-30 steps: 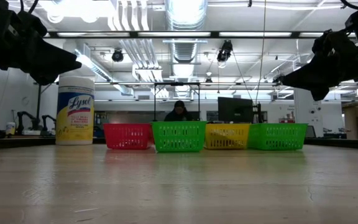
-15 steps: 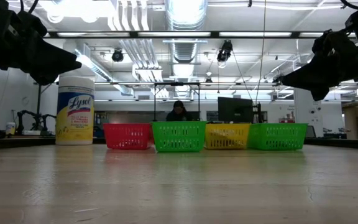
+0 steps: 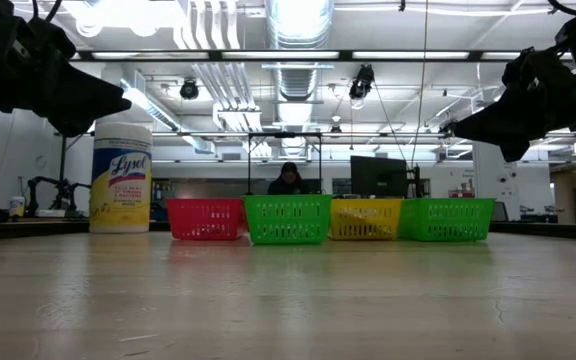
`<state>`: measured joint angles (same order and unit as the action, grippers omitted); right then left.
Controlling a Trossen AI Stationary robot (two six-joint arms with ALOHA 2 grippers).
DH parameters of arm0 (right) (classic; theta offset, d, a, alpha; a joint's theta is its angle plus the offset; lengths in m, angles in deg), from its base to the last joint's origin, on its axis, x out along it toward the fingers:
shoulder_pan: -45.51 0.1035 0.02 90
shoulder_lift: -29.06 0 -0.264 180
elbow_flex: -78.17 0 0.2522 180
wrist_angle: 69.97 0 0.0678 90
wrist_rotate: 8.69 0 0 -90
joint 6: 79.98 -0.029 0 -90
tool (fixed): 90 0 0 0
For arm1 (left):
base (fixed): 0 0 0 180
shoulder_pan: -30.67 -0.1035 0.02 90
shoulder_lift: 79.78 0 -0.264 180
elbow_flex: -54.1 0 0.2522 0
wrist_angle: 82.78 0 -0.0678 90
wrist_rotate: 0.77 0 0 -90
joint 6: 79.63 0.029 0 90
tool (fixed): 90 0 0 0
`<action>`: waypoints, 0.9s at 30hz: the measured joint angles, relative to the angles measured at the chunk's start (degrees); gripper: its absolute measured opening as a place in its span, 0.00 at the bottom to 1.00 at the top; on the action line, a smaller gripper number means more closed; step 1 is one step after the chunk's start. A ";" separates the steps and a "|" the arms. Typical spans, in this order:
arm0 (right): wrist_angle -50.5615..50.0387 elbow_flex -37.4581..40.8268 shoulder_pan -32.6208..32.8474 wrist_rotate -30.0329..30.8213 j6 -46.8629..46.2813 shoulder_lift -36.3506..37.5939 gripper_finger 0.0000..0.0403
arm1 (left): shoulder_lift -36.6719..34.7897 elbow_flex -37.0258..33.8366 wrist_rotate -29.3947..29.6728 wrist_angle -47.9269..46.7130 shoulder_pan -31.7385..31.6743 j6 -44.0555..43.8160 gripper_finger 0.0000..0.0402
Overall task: Pick & Place First Aid Supplies
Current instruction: Return to Home Position
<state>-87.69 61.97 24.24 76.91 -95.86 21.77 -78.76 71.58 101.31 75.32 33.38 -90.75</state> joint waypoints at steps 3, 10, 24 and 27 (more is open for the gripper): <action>0.00 0.00 0.00 0.00 0.02 0.02 0.20 | -0.01 0.00 -0.02 0.00 -0.01 -0.01 0.31; 0.00 0.00 0.00 0.00 0.00 0.02 0.20 | 0.00 0.00 0.00 0.00 -0.02 0.00 0.31; 0.02 0.00 -0.02 0.00 0.00 0.02 0.18 | -0.01 0.00 -0.01 0.00 -0.02 -0.01 0.31; 0.00 0.00 -0.02 0.01 0.01 0.02 0.19 | 0.00 0.00 0.00 0.00 -0.01 -0.01 0.31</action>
<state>-87.69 61.97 24.21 76.91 -95.85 21.79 -78.76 71.58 101.31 75.32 33.38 -90.76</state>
